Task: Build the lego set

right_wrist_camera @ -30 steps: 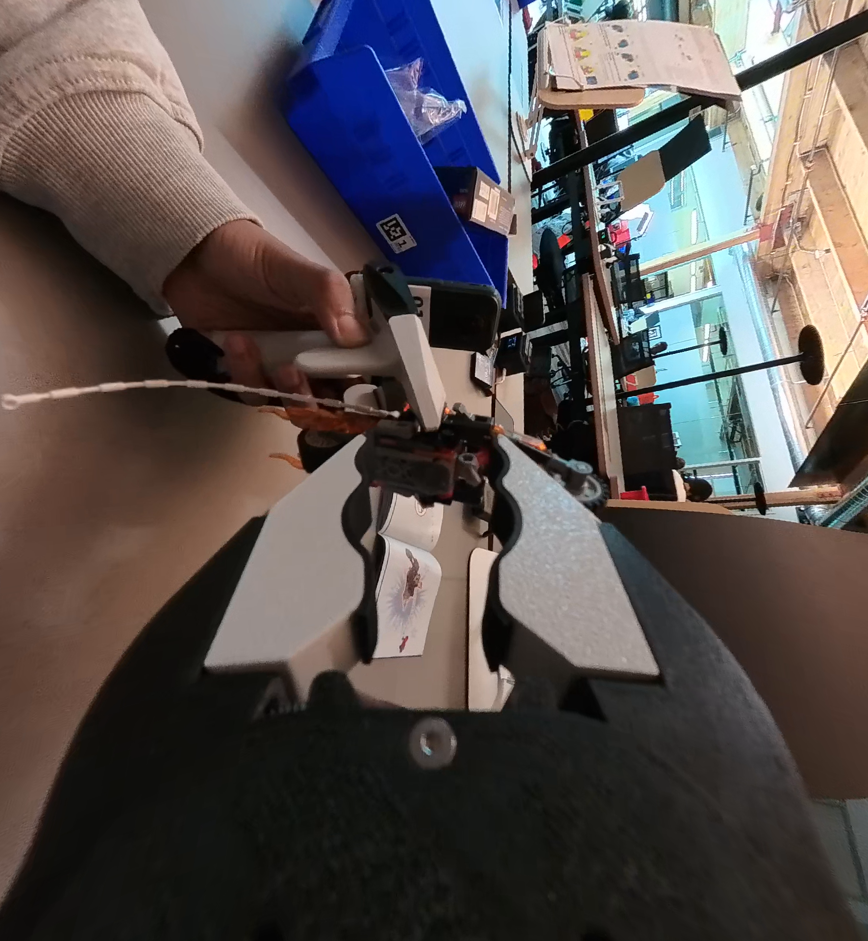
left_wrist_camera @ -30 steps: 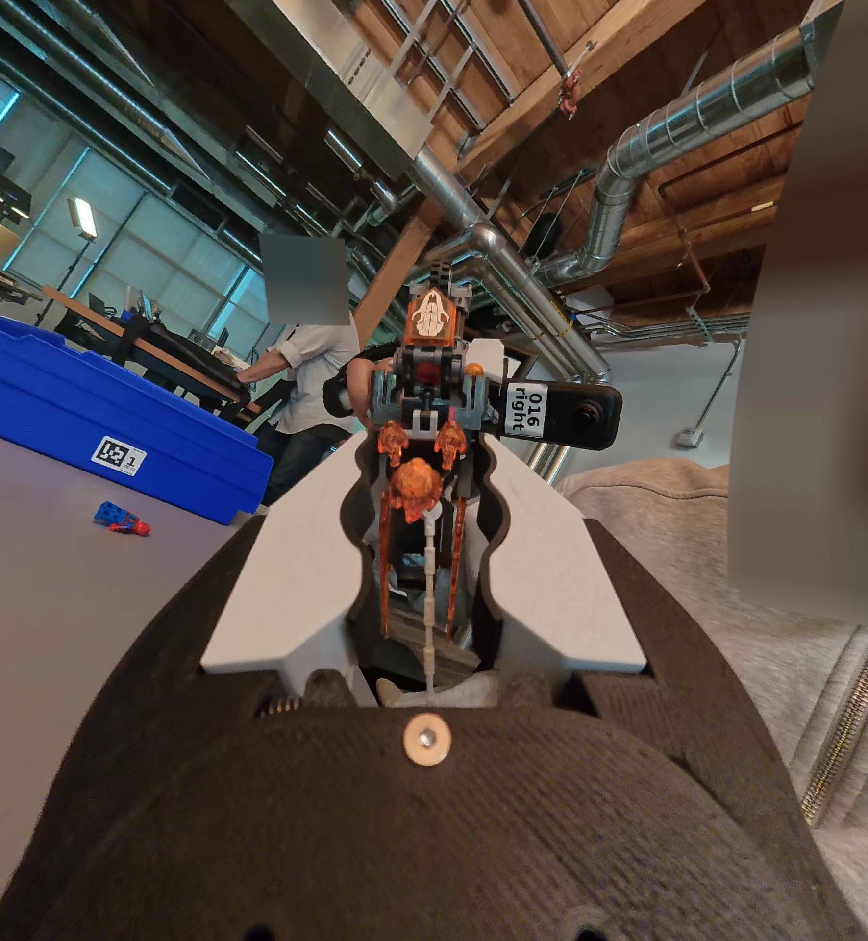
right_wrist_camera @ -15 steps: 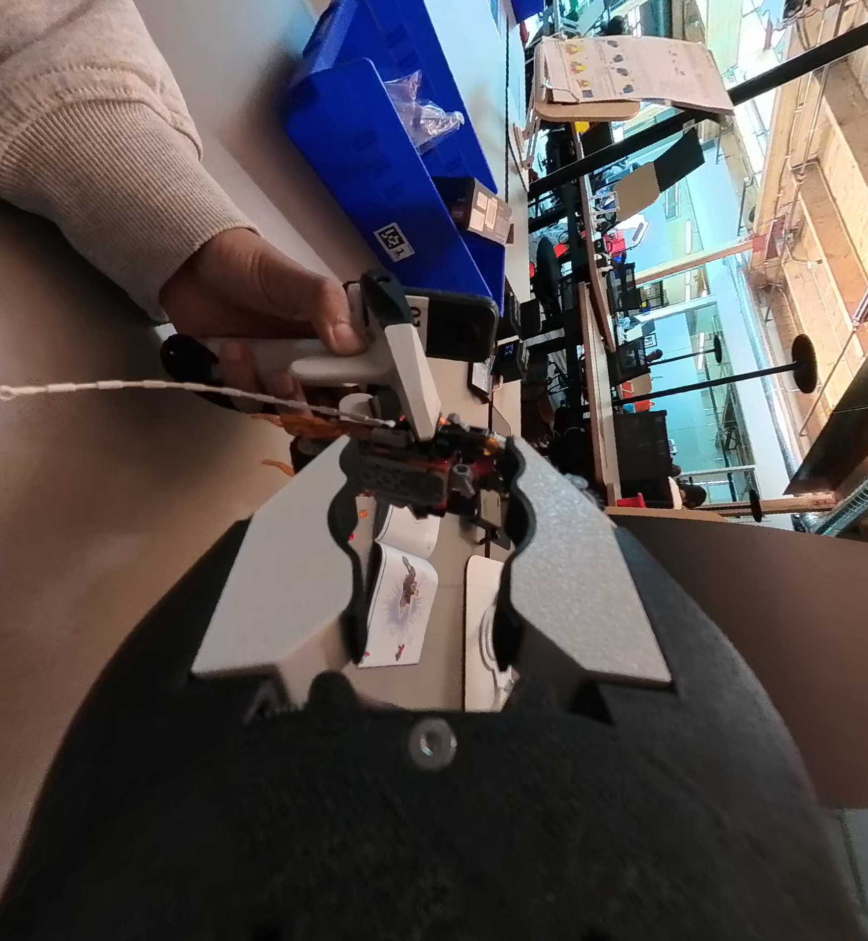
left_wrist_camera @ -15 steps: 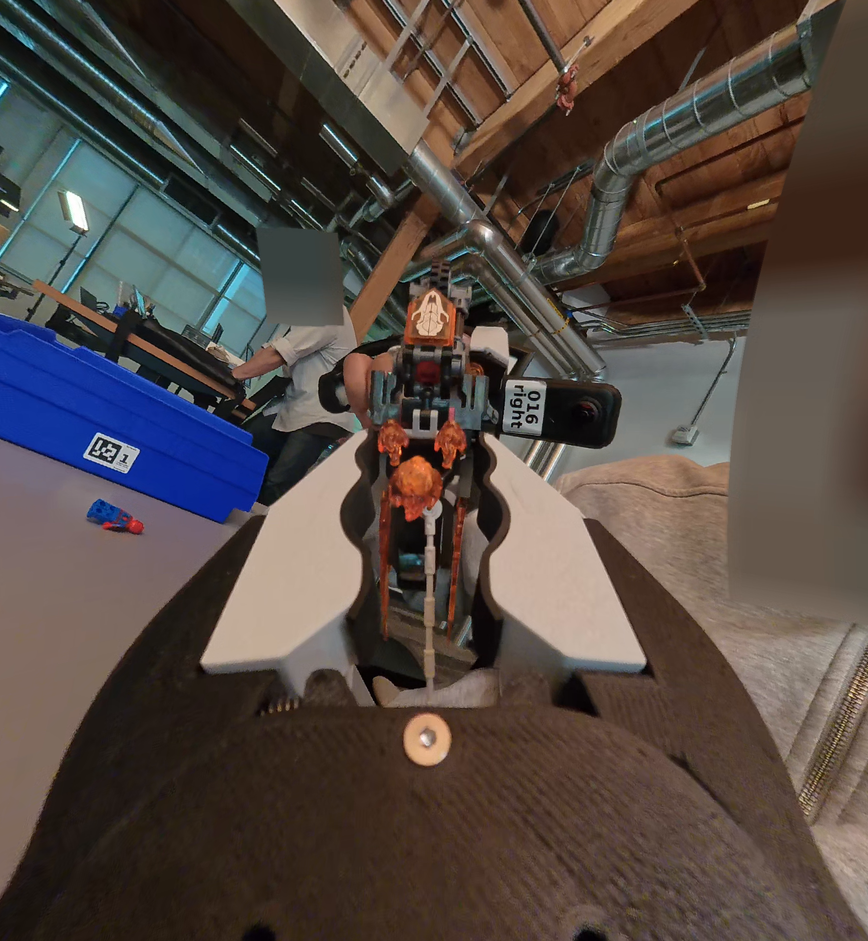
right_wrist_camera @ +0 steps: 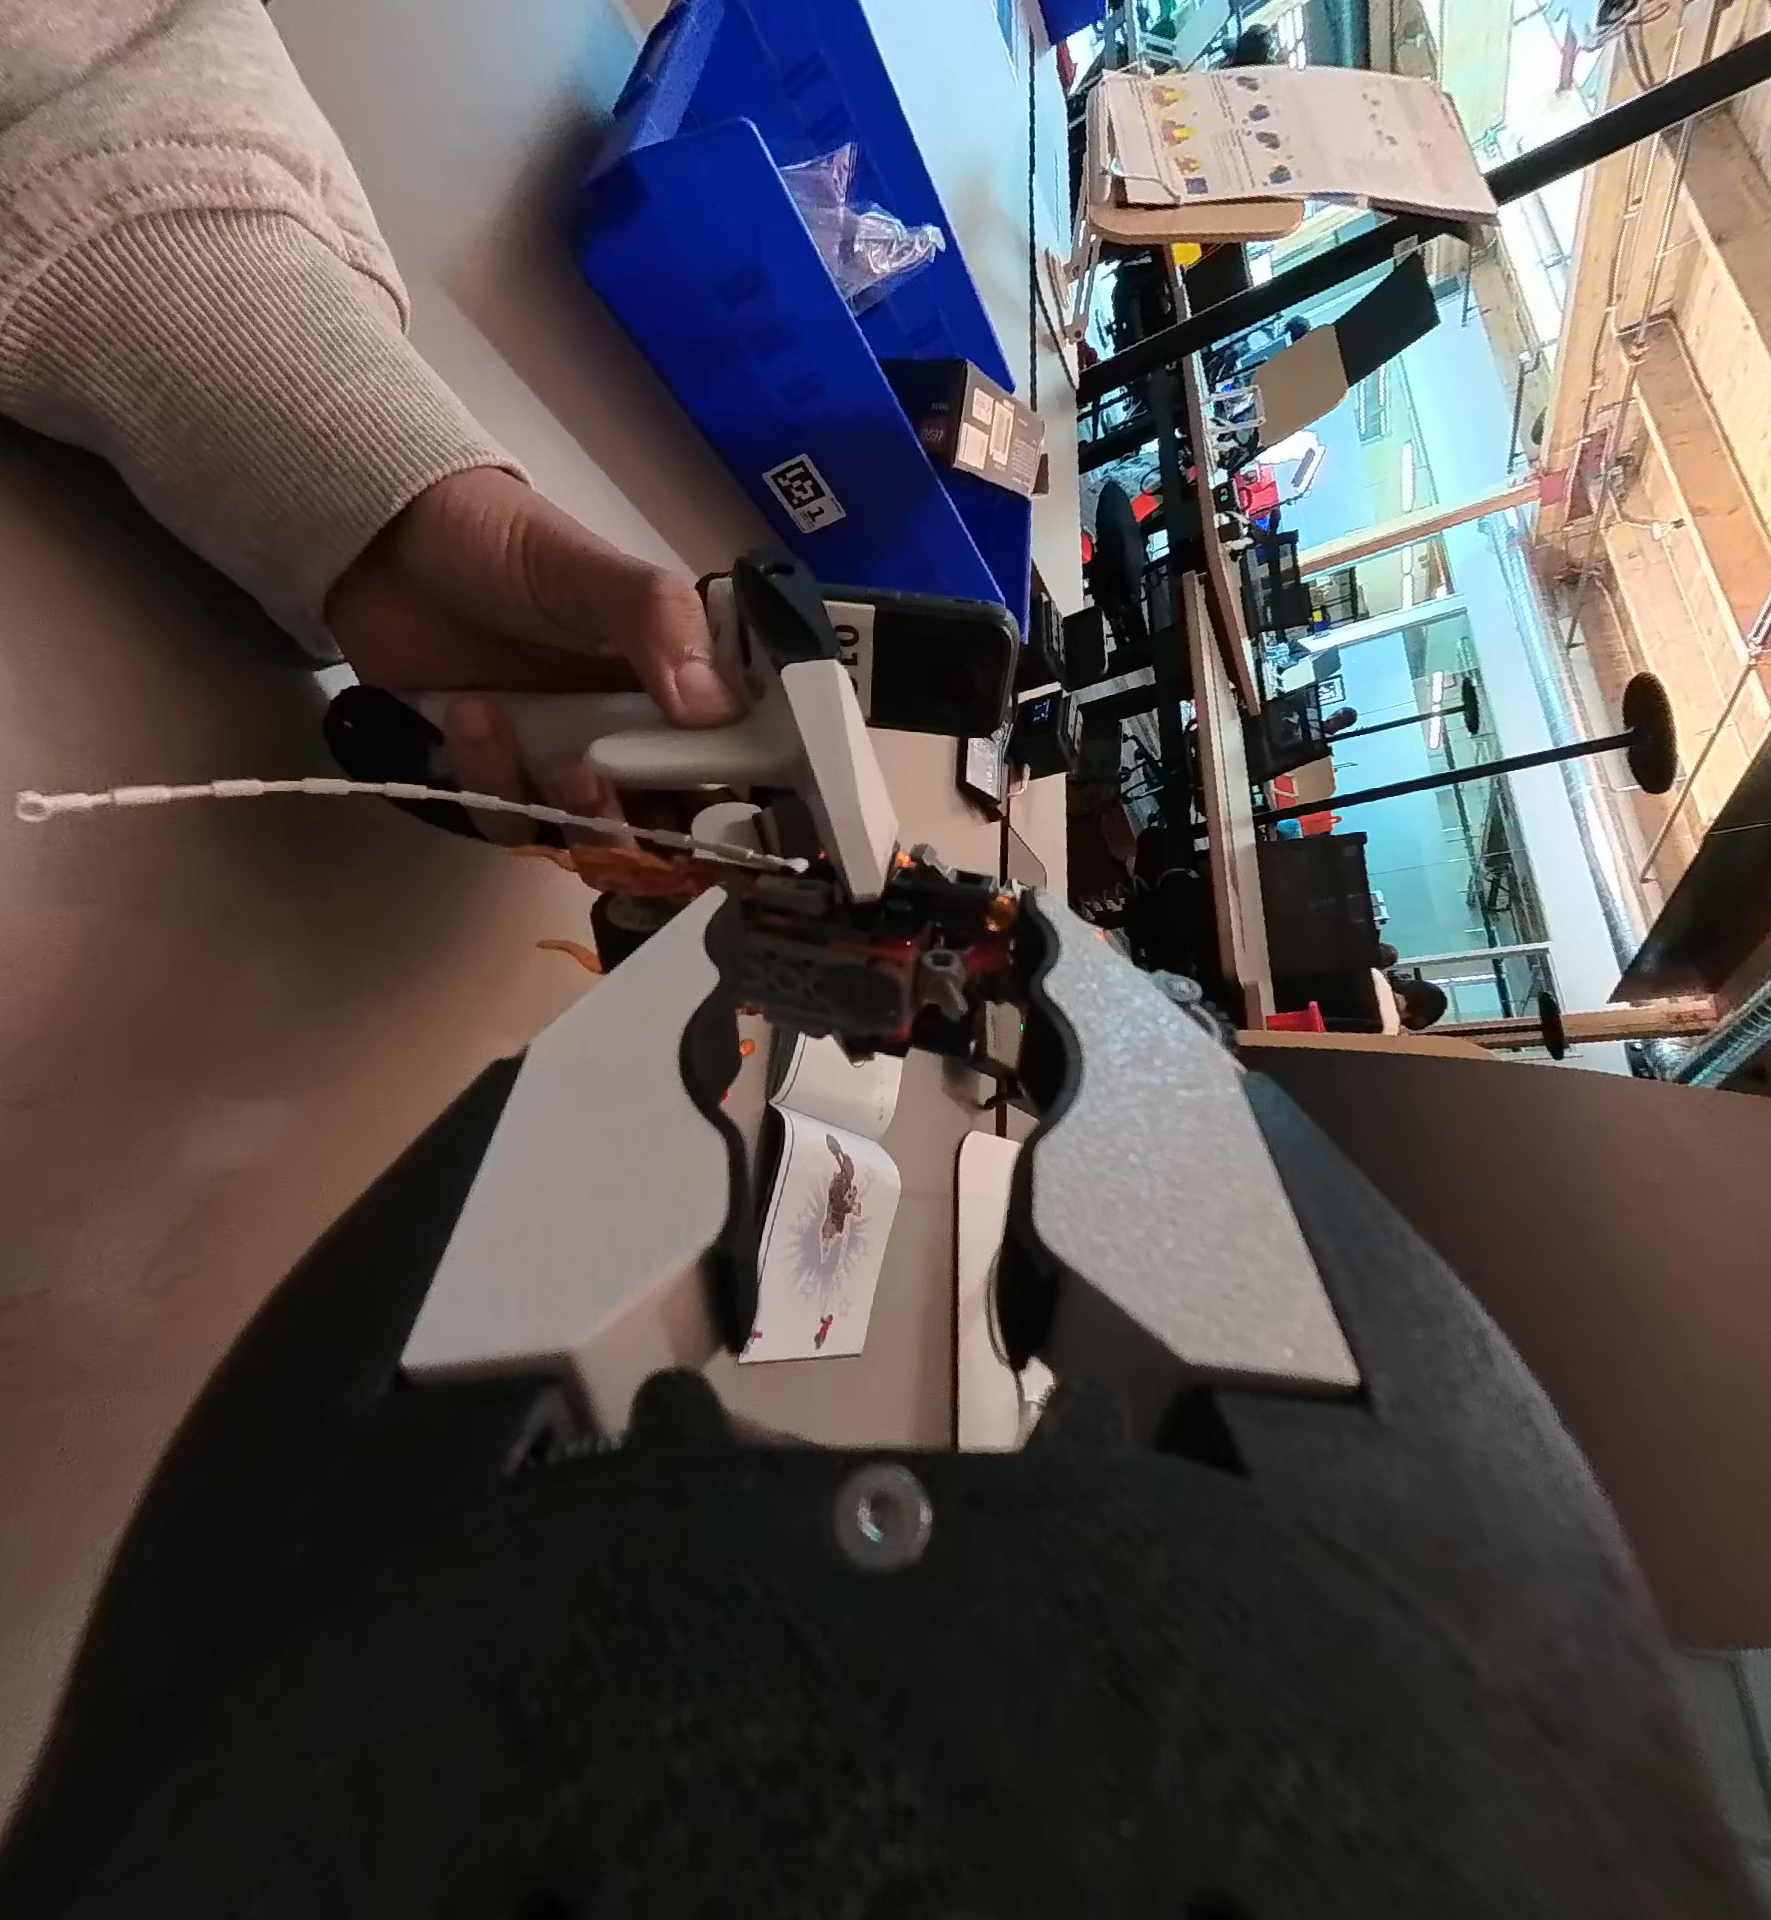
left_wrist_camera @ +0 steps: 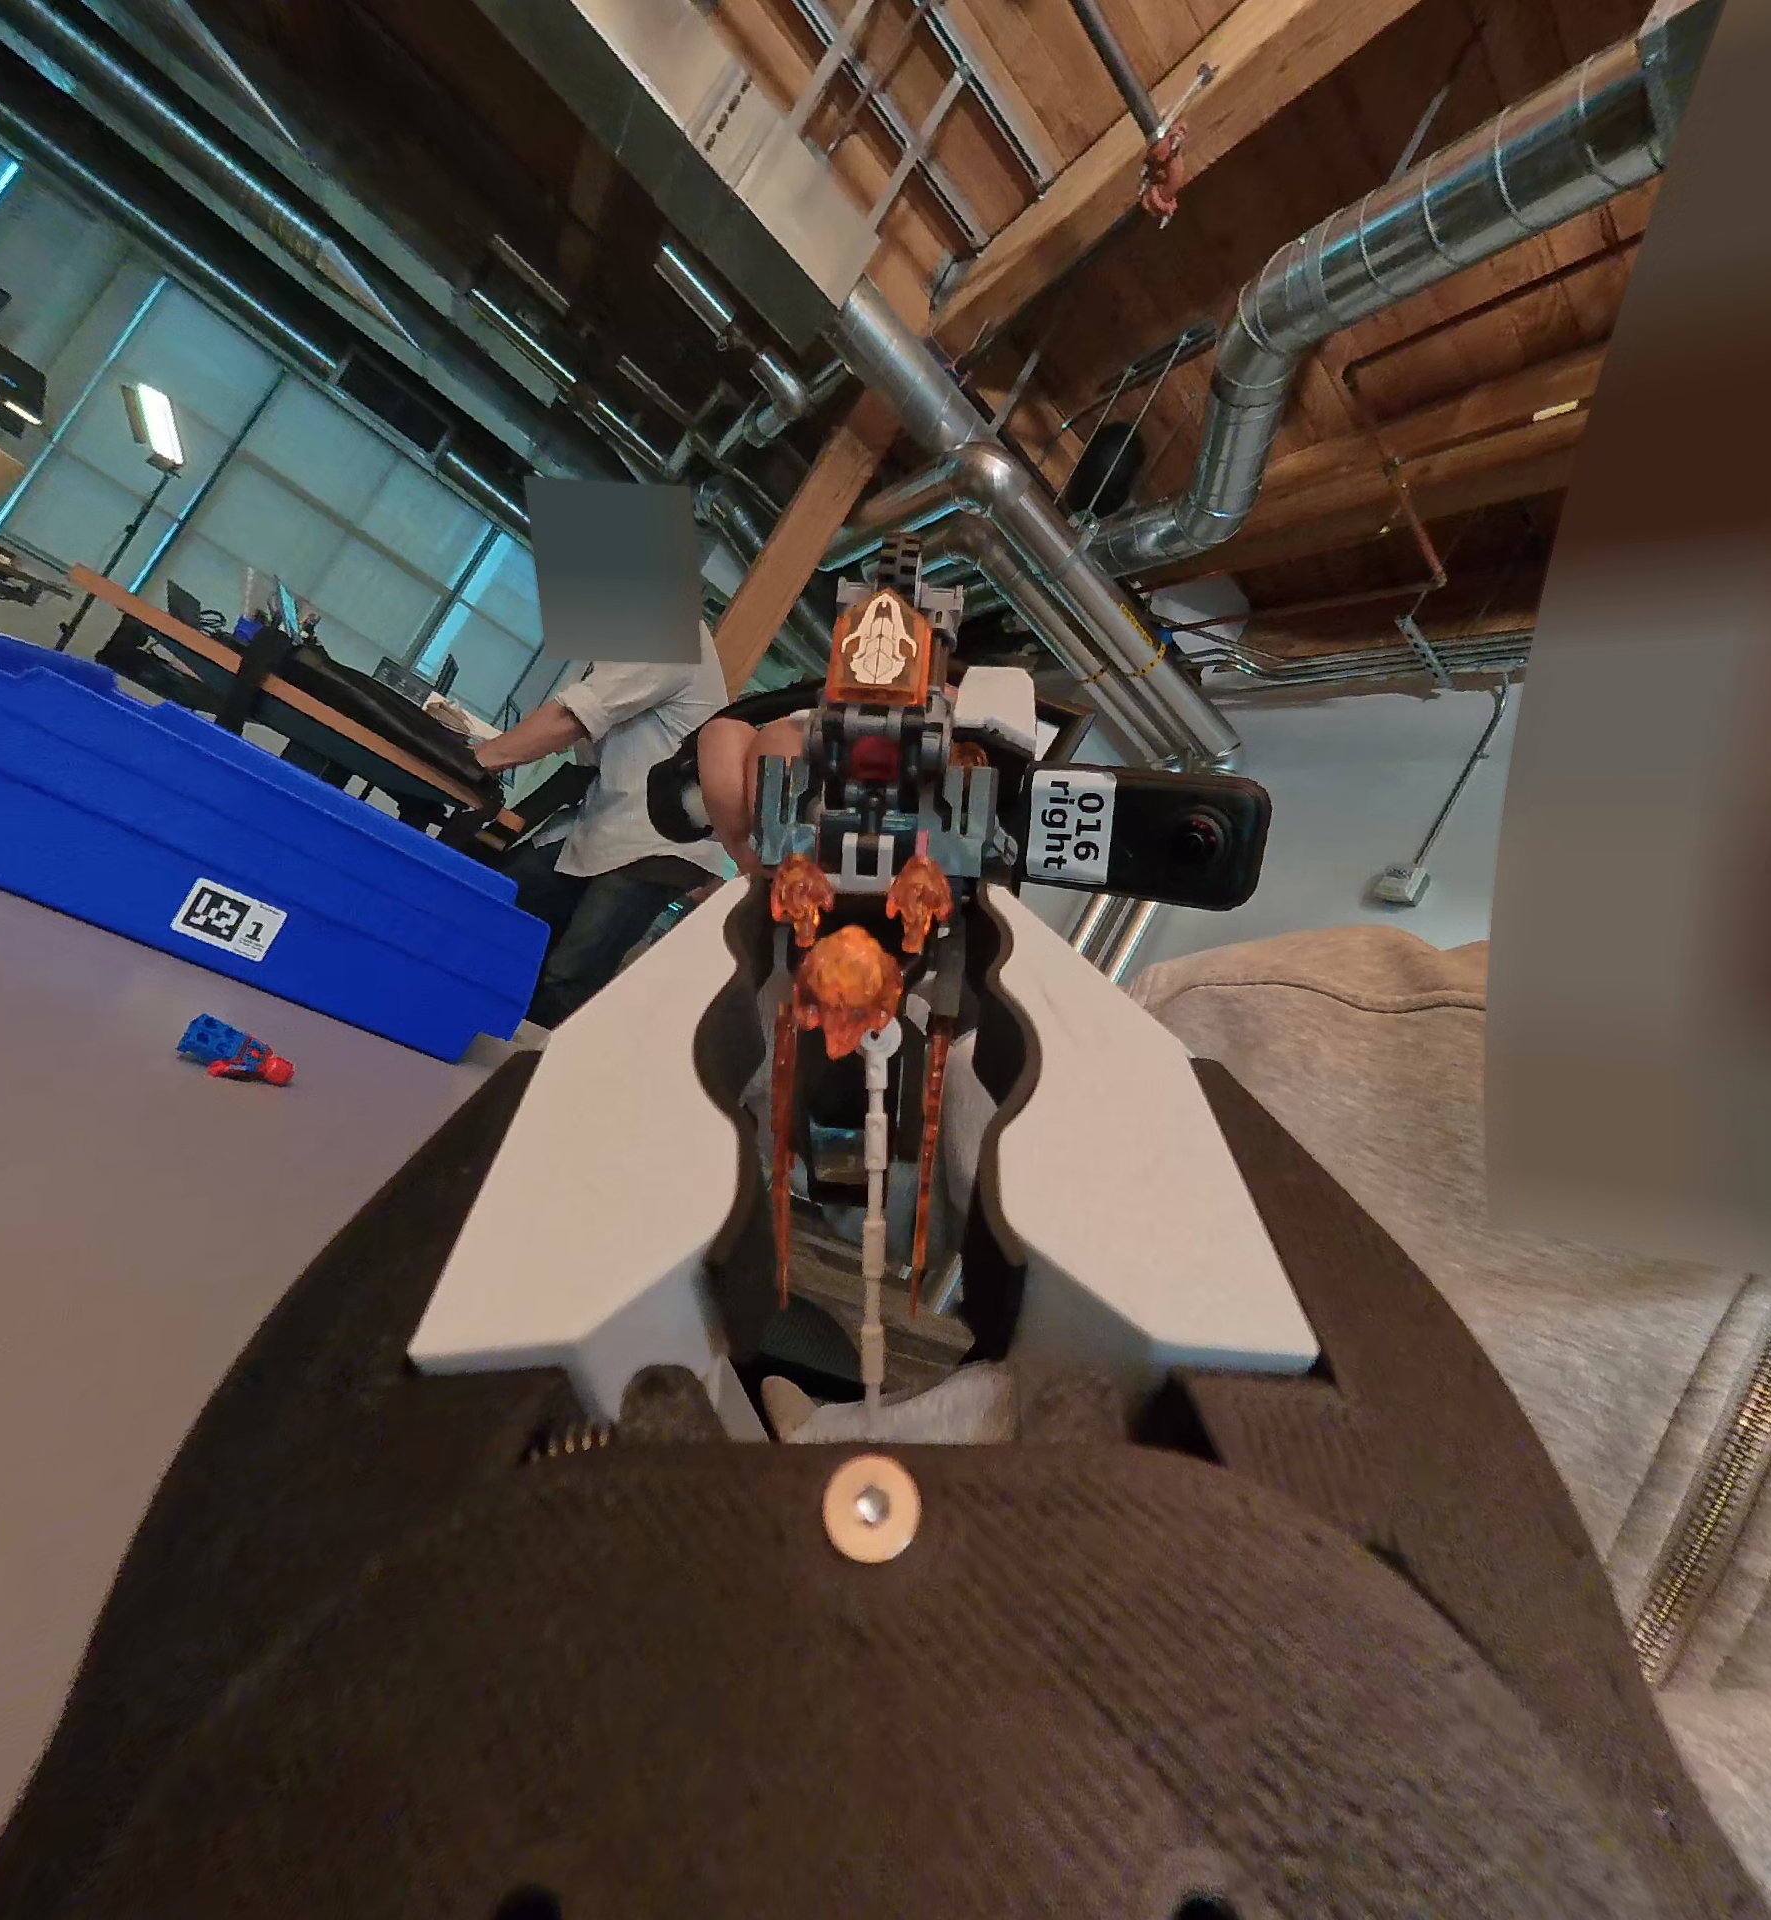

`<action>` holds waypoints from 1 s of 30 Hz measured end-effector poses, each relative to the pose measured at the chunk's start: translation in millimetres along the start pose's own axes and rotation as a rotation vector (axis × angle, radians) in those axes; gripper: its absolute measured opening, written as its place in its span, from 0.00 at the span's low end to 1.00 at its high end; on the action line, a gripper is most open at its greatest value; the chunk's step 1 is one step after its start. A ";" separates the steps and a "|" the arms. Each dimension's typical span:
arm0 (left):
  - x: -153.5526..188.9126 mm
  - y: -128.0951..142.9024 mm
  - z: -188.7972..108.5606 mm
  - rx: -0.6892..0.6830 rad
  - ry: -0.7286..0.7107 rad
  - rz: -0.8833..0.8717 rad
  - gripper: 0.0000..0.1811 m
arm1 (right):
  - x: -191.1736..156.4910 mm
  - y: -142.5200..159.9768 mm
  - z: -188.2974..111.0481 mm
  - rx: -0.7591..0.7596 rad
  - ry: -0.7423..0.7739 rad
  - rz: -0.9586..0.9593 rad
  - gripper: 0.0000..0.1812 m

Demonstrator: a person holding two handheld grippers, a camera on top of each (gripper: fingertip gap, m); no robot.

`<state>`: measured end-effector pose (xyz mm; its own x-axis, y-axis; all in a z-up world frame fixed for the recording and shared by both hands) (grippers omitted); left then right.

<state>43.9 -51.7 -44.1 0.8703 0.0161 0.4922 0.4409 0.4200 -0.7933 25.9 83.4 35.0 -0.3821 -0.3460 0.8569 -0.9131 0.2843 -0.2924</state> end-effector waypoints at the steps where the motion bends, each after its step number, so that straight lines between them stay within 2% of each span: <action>1: 0.0 0.1 0.3 -0.001 0.000 -0.002 0.19 | -0.1 0.2 0.0 0.001 0.000 0.003 0.28; 10: -0.7 0.1 1.5 0.018 0.022 -0.019 0.19 | -0.7 0.5 0.1 0.006 0.028 0.021 0.25; 30: -2.8 1.1 1.1 0.016 0.030 -0.038 0.19 | 1.5 1.3 0.2 0.000 0.005 0.009 0.27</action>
<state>41.6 -50.2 -46.0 0.8591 -0.0272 0.5110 0.4706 0.4342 -0.7681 24.2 83.1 35.8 -0.3898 -0.3390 0.8562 -0.9094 0.2878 -0.3001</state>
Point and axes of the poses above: each gripper's, where its closed fingertips meet, z out along the fingers, y out of its underside, x = y × z across the jaws, the point moved 9 cm from there along -z, back along the fingers, and after that the axes turned 14 degrees about -x, right-handed, at the moved point
